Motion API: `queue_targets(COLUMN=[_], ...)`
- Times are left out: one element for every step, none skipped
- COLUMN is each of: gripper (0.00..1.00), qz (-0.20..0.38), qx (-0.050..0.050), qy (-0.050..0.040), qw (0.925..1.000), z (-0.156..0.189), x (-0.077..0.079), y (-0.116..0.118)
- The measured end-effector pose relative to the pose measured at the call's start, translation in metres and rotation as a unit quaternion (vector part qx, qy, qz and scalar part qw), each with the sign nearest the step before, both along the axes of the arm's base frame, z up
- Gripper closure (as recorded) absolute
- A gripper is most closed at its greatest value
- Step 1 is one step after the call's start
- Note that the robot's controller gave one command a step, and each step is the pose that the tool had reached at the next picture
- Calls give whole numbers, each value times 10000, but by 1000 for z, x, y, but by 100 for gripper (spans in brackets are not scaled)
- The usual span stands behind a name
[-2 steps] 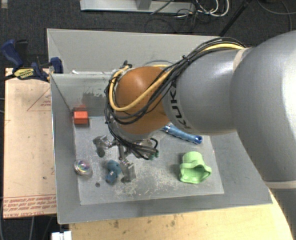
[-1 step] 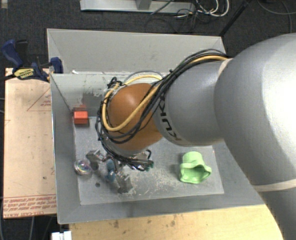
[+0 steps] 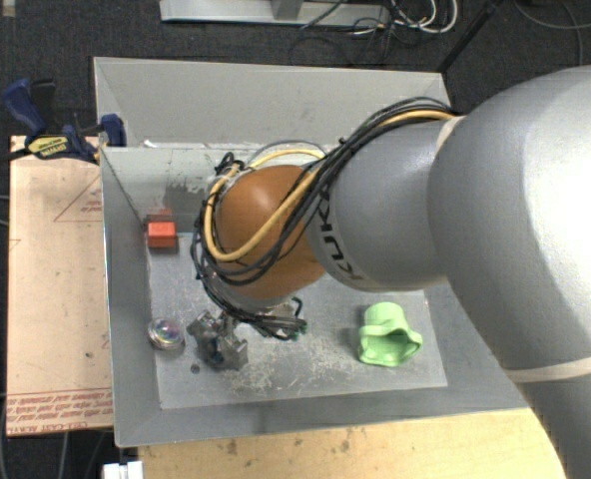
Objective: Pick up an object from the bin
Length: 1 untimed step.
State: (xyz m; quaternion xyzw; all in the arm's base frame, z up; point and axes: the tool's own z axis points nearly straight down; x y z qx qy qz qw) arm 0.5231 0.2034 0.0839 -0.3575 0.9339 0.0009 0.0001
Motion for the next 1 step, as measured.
queue_targets(gripper=[100], qz=[-29], qx=[15], qy=[-61], qw=[10000], z=[135], x=[23], y=[-6])
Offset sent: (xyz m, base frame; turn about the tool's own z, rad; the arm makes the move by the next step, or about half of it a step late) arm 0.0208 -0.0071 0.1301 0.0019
